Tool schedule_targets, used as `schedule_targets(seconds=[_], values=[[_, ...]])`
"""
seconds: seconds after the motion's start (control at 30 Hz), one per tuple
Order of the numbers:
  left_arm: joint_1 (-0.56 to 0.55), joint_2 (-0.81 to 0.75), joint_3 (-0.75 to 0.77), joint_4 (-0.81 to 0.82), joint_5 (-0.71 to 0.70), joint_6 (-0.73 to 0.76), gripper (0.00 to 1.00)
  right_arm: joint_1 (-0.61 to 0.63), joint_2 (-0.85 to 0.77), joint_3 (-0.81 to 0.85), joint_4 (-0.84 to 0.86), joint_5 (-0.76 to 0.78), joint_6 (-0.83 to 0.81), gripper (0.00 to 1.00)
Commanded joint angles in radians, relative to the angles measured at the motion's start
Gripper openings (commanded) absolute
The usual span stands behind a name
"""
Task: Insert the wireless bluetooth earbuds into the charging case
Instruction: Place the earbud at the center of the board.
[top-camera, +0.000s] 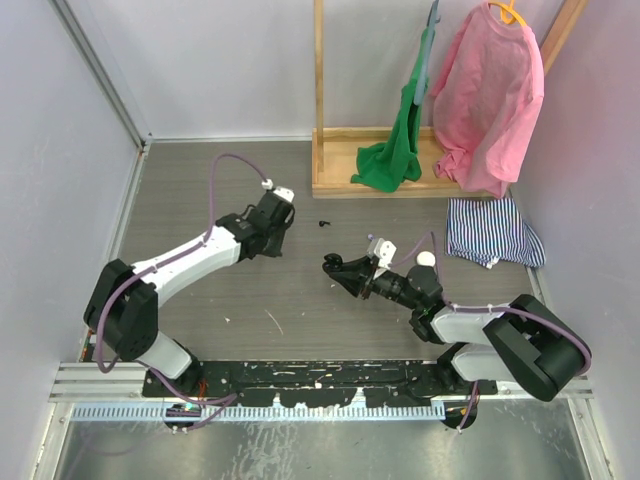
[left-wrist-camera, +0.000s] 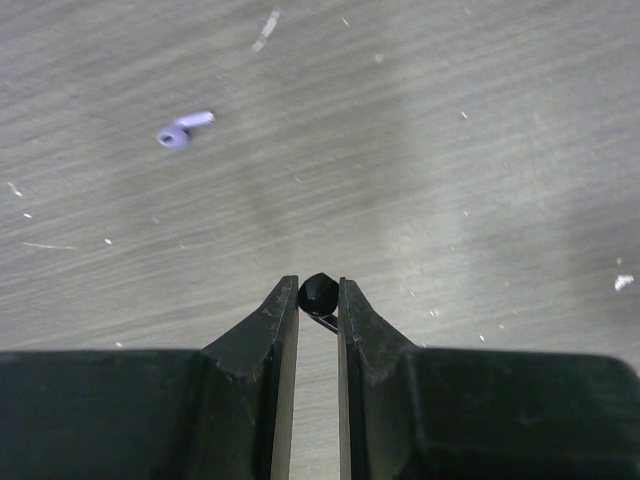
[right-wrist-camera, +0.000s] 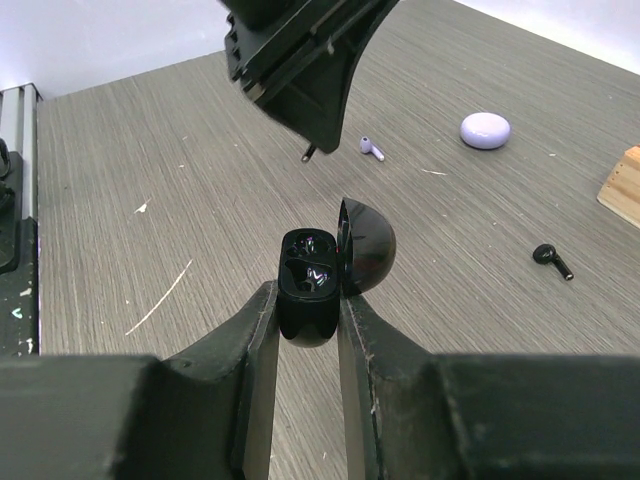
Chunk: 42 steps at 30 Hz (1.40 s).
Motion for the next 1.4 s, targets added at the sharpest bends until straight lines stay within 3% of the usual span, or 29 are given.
schedule_targets(seconds=[0.0,0.47,0.9,1.03,1.23,1.37], values=[[-0.07,-0.003,-0.033,0.032,-0.04,-0.075,0.16,0.007,0.008,0.04,0.025,0.021,-0.031,0.03],[-0.278,0.124,-0.061,-0.023,-0.016,-0.143,0.17,0.013,0.018,0.052,0.0,0.023,-0.042,0.04],[-0.297,0.14,-0.136,-0.005,0.023,-0.126,0.21,0.014,0.033,0.07,-0.034,0.022,-0.045,0.04],[-0.297,0.14,-0.152,0.009,0.011,-0.114,0.29,0.016,0.037,0.072,-0.035,0.022,-0.044,0.05],[-0.296,0.09,-0.159,-0.009,0.0,-0.154,0.52,0.015,0.031,0.07,-0.04,0.03,-0.049,0.05],[-0.296,0.035,-0.154,-0.057,-0.032,-0.234,0.58,0.016,0.027,0.07,-0.043,0.029,-0.046,0.05]])
